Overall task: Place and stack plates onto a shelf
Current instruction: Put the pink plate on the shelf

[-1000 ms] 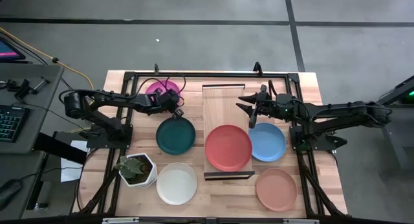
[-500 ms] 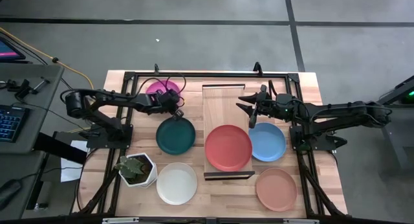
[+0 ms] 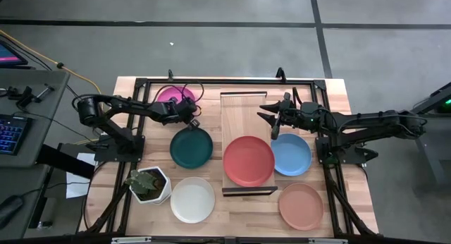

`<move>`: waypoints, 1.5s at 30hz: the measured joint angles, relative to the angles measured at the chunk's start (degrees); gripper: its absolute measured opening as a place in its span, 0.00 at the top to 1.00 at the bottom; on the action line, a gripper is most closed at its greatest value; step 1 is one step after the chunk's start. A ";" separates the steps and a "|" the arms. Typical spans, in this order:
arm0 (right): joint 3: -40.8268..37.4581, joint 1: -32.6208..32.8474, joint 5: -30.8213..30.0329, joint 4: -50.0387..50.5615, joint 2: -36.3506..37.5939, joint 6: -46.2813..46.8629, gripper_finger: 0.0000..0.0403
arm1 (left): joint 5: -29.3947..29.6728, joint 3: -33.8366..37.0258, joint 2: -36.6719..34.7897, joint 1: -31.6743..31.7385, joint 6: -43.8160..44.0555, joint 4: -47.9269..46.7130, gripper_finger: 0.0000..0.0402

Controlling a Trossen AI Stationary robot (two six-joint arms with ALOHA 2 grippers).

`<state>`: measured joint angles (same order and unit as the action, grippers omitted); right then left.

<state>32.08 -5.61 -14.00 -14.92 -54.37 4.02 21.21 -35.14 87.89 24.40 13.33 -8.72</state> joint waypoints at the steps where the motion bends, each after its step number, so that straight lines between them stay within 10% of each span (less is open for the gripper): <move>1: 0.00 0.00 0.00 0.00 0.00 0.01 0.69 | 0.02 0.00 -0.04 0.20 -0.02 -0.17 0.76; 9: 0.00 0.00 0.00 0.02 0.00 0.01 0.69 | 1.11 0.00 -0.08 1.45 -3.57 -0.81 0.98; 29: 0.00 0.00 0.02 0.09 0.02 0.01 0.69 | 7.04 -0.02 -7.72 -0.52 -9.43 -4.38 1.00; 45: 0.00 -0.02 0.02 0.86 0.02 0.91 0.69 | 21.38 -5.41 -22.77 -16.77 -18.70 -4.09 1.00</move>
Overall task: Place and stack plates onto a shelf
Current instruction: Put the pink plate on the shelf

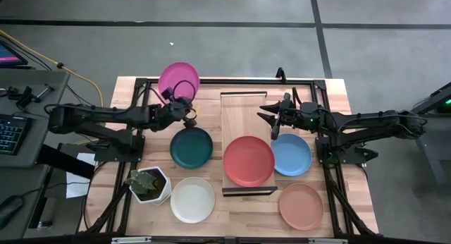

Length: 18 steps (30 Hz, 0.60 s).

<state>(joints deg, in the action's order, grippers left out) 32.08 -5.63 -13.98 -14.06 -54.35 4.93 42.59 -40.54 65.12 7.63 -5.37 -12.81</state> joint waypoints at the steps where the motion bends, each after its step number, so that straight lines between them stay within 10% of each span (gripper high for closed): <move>1: 0.00 0.01 0.00 -0.12 0.00 -0.02 0.69 | 0.08 -1.88 0.22 -0.97 -1.17 -0.74 1.00; 10: 0.04 0.02 0.00 -1.82 1.45 -3.18 0.69 | 0.44 -18.66 7.36 -7.25 -17.64 -2.82 1.00; 18: 0.04 1.04 0.03 -1.20 3.08 -3.92 0.69 | -16.73 -23.16 15.55 -8.27 -26.85 -2.32 1.00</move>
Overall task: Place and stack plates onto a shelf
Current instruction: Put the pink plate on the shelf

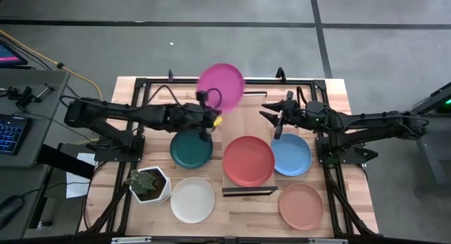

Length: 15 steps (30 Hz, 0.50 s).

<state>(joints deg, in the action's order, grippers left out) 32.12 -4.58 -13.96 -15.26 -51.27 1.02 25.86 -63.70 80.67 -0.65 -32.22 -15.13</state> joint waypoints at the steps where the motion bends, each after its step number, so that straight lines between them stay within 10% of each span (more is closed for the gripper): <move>1: 0.00 0.19 0.00 -0.04 0.09 0.00 0.69 | -2.17 0.02 0.89 0.12 -0.83 -0.24 1.00; 15: 0.00 1.75 0.04 0.06 2.19 -2.54 0.69 | -16.63 0.02 4.87 -0.13 -7.02 1.27 1.00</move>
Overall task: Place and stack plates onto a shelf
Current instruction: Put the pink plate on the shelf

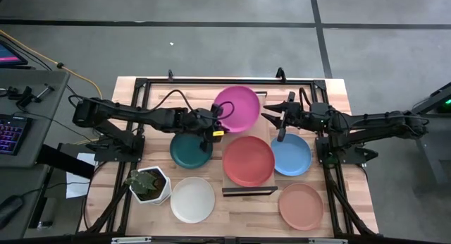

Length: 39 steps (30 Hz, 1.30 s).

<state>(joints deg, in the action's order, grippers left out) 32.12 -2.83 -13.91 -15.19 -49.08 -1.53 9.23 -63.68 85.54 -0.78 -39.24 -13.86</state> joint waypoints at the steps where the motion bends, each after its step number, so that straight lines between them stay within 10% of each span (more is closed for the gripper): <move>1: 0.00 0.00 0.00 -0.05 0.01 0.04 0.69 | -1.05 -0.01 0.00 0.00 -0.01 -0.04 1.00; 39: 0.00 0.00 0.22 0.43 0.00 0.16 0.69 | -21.04 -0.01 -0.04 6.03 3.61 2.00 1.00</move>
<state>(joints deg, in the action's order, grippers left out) 32.12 -2.83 -13.69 -14.76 -49.08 -1.37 -11.81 -63.69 85.49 5.26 -35.62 -11.86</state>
